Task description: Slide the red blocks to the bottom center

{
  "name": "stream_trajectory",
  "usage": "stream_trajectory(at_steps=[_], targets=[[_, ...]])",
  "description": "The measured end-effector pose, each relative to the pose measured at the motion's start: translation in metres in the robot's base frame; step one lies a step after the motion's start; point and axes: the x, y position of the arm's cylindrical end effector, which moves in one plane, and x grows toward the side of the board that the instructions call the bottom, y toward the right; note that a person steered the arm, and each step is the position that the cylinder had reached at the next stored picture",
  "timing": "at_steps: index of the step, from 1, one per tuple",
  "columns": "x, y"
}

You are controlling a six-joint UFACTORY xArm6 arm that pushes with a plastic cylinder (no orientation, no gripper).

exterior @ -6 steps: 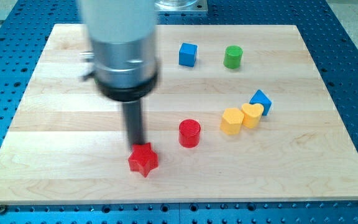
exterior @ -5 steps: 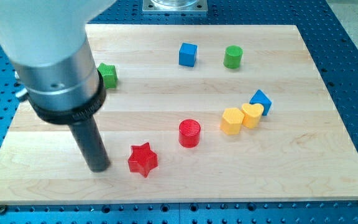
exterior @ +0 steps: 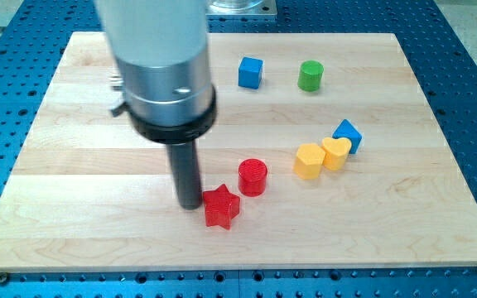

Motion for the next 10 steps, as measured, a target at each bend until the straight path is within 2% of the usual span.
stream_trajectory(at_steps=[1, 2, 3, 4, 5, 6, 8, 9, 10], targets=[[0.002, 0.032], [-0.024, -0.016], [-0.072, 0.014], [-0.066, 0.062], [-0.026, 0.061], [-0.023, 0.051], [-0.049, -0.038], [-0.100, -0.013], [-0.159, 0.050]])
